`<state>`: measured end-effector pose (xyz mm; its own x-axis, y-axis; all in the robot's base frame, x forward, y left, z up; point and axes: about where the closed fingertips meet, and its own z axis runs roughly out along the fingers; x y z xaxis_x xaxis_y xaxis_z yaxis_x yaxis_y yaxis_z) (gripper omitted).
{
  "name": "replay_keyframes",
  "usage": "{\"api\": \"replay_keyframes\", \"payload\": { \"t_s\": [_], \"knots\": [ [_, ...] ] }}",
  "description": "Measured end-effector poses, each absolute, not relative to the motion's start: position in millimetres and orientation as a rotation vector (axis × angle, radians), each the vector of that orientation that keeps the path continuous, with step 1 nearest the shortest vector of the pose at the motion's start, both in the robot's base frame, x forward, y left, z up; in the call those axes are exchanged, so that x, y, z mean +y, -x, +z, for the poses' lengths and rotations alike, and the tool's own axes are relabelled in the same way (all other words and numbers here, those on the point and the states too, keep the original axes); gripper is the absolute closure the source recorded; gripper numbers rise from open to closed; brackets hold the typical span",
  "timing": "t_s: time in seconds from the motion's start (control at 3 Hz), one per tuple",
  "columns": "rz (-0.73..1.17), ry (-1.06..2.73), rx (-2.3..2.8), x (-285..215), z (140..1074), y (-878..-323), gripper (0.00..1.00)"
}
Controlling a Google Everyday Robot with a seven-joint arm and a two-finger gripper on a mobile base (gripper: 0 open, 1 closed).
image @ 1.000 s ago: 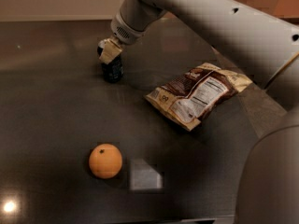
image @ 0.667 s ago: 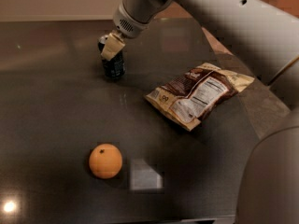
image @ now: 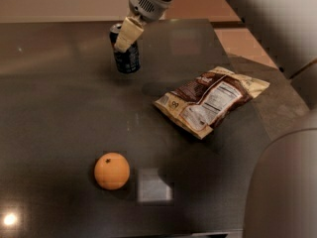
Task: Pick pepsi can
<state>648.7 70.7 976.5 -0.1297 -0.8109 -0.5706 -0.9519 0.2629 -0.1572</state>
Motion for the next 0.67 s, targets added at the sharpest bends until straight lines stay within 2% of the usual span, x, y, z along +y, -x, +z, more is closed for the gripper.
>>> {"api": "replay_keyframes", "payload": {
  "t_s": [0.33, 0.67],
  "knots": [
    [0.382, 1.647, 1.908, 58.1, 1015.8, -632.5, 1.00],
    [0.382, 1.647, 1.908, 58.1, 1015.8, -632.5, 1.00]
  ]
}}
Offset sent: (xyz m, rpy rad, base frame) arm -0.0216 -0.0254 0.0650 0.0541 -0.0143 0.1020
